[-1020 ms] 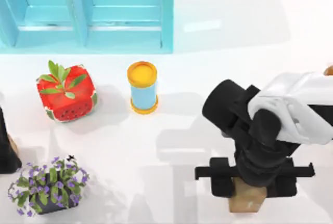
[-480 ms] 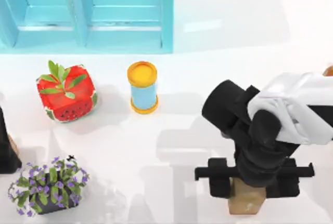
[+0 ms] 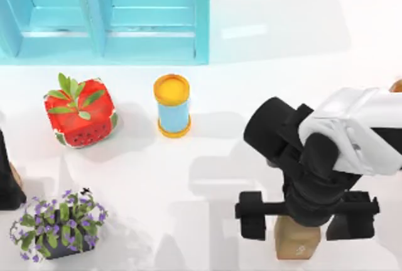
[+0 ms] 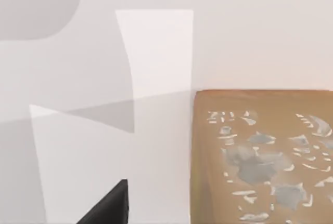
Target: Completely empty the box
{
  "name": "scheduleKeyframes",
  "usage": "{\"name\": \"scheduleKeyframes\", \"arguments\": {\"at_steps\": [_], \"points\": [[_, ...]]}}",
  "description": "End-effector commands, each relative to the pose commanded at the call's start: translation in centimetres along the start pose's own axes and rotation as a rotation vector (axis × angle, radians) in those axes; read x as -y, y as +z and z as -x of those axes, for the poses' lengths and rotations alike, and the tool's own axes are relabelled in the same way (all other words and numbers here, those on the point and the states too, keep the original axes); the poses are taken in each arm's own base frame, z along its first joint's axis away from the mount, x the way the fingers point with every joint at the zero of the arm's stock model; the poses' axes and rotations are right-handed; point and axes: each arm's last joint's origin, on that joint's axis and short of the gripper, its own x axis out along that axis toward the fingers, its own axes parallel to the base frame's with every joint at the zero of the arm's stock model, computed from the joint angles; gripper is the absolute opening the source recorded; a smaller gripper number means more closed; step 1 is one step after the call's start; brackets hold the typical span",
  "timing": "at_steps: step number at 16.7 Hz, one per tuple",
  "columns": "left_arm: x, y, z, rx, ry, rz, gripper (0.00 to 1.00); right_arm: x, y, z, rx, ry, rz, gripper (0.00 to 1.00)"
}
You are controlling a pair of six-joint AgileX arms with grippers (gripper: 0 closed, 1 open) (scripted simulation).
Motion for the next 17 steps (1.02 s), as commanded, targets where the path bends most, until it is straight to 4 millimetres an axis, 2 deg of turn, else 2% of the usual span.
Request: {"name": "scheduleKeyframes", "arguments": {"at_steps": [5,13,17], "points": [[0.0,0.0,0.0,0.000,0.000,0.000,1.00,-0.1,0.1,0.5,0.002,0.002,-0.001,1.00],[0.0,0.0,0.0,0.000,0.000,0.000,1.00,0.0,0.1,7.7,-0.002,-0.002,-0.001,1.00],[0.0,0.0,0.0,0.000,0.000,0.000,1.00,0.0,0.0,7.9,-0.002,-0.002,0.001,1.00]]}}
